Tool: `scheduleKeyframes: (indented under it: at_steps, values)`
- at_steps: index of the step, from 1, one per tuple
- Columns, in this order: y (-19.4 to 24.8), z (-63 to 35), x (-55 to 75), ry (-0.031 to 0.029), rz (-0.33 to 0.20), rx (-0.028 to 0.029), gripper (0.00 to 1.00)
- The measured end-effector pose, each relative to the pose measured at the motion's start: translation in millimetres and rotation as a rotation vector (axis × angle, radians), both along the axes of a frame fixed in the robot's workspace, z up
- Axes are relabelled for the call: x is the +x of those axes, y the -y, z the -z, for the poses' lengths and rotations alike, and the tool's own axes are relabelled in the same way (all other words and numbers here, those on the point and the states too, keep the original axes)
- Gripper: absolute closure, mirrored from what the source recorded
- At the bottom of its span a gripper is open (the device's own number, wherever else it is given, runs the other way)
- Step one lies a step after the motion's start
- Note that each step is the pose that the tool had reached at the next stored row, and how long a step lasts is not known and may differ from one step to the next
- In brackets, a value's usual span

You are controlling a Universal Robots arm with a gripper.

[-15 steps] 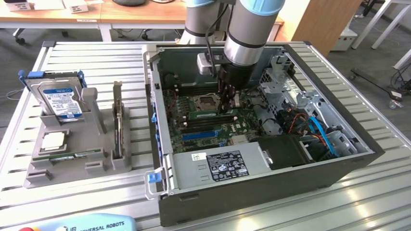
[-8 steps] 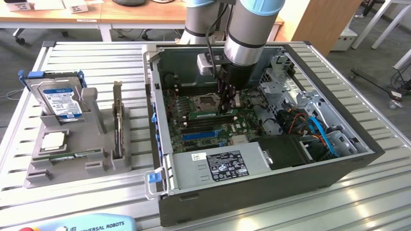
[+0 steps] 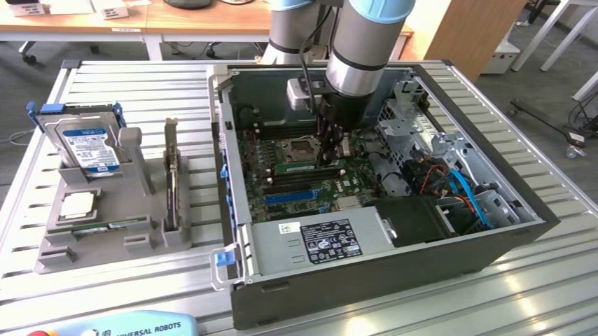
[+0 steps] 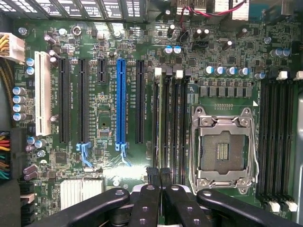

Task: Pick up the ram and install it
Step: 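Insert the ram into the slot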

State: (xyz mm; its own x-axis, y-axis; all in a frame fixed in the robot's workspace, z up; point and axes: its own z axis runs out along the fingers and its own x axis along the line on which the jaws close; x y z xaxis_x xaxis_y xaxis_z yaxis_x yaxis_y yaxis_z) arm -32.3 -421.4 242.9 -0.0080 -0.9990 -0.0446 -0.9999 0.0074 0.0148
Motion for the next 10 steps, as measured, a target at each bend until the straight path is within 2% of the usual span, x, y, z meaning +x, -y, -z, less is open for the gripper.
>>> scheduleKeyframes:
  at_steps: [10]
  values:
    - [0.0,4.0,0.0,0.0000,0.000,0.0000,0.89]
